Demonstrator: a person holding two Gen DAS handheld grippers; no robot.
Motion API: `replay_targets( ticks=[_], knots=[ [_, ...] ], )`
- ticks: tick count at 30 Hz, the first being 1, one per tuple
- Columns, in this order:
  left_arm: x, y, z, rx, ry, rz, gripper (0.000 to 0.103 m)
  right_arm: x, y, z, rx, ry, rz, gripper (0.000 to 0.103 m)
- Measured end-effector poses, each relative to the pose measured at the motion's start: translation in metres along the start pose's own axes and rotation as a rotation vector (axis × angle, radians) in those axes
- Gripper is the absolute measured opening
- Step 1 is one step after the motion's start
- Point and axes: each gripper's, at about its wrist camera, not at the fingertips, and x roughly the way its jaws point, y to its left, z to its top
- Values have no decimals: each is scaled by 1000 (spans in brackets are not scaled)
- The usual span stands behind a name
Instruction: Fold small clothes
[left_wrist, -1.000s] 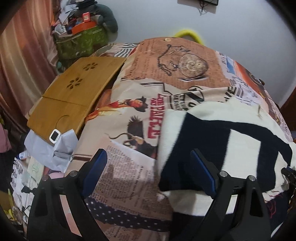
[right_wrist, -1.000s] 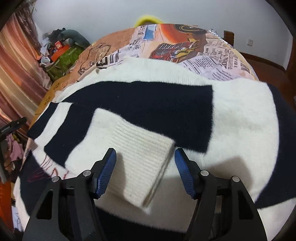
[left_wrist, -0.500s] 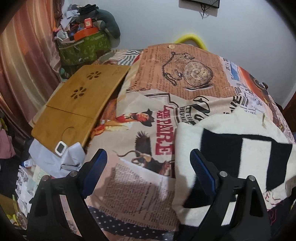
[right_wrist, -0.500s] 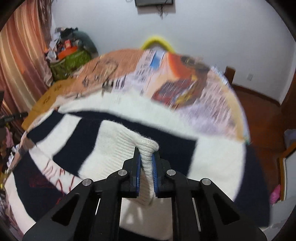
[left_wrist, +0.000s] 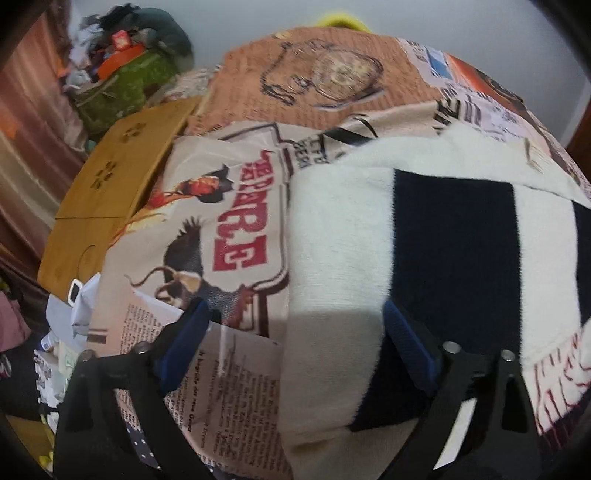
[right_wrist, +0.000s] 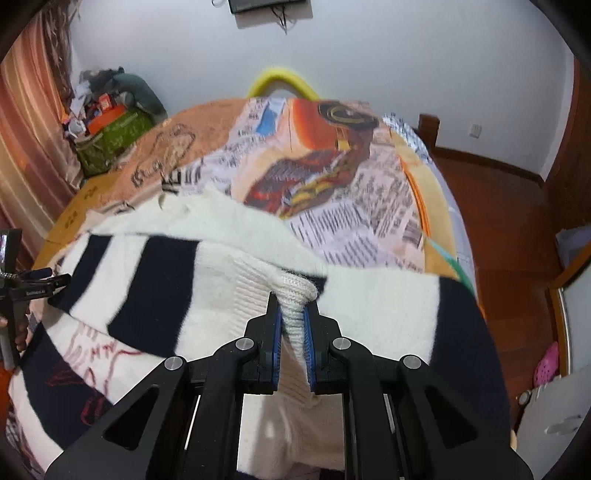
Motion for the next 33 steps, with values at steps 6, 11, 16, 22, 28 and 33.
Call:
replay_targets(
  ticks=[6,11,16,22,28,33],
  knots=[
    [-1,7,-3,-8,14,-35,100,15,-7,-4,15,41,-21,20],
    [-5,6,-6,-4,17,-25,100,10,-6,-8,-16,46,-58,42],
    [-22,-4,-9,47,-5,15,100,-27,-11,-17,0,-19,-74,57],
    [-56,-25,-11,77,-54,-49,100,-84,-30,-39,44,-103,-88,70],
    [-86,-62,-16,101,-85,-140,100,-122,-58,-73,133,-129,-121,73],
    [-90,-90,-26,115,-65,-169,100,-126,-87,-104,222,-101,-150,74]
  ],
)
